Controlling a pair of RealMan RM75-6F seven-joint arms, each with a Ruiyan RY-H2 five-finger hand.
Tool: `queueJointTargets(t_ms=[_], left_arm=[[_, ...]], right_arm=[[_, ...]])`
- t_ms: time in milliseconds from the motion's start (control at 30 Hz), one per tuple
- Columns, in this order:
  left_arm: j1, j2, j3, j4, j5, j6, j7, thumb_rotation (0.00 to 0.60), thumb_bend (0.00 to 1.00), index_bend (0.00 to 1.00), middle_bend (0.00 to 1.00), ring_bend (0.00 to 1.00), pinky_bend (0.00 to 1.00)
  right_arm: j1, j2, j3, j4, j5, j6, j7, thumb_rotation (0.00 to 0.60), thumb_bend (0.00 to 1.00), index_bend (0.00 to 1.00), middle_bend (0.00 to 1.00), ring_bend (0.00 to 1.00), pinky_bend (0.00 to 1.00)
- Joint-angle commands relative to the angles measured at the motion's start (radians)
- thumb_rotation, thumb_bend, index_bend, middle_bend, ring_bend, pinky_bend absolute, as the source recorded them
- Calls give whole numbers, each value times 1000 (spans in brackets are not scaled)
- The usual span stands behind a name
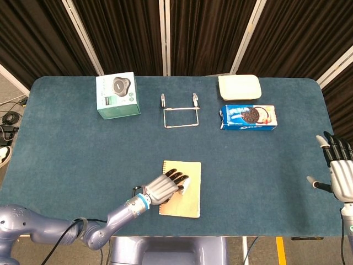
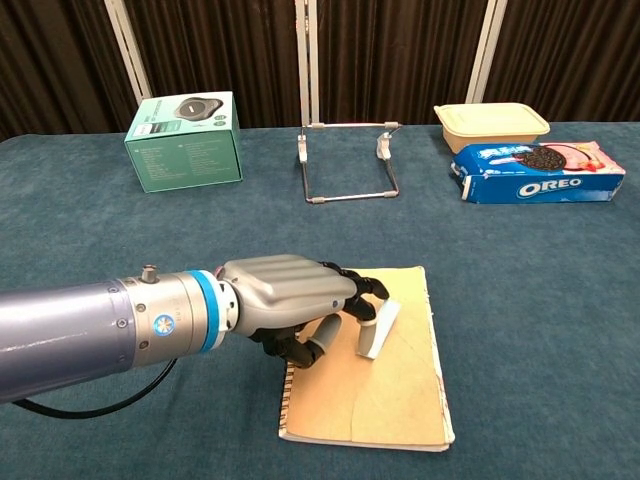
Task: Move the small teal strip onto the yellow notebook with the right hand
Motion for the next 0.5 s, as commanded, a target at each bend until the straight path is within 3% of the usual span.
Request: queueJointTargets(t_ms=[33, 500], left_arm=[[-4, -3, 8, -2, -8, 7, 13, 600, 1000, 349, 0, 0, 0], [-4, -13, 22, -9, -19, 45, 36, 600, 1000, 344, 0, 0, 0]], right_arm=[[-2, 1, 3, 0, -2, 0, 1, 600, 0, 0, 0, 0, 0], [-14, 5, 18, -7, -20, 7, 18, 600, 0, 0, 0, 0, 0]])
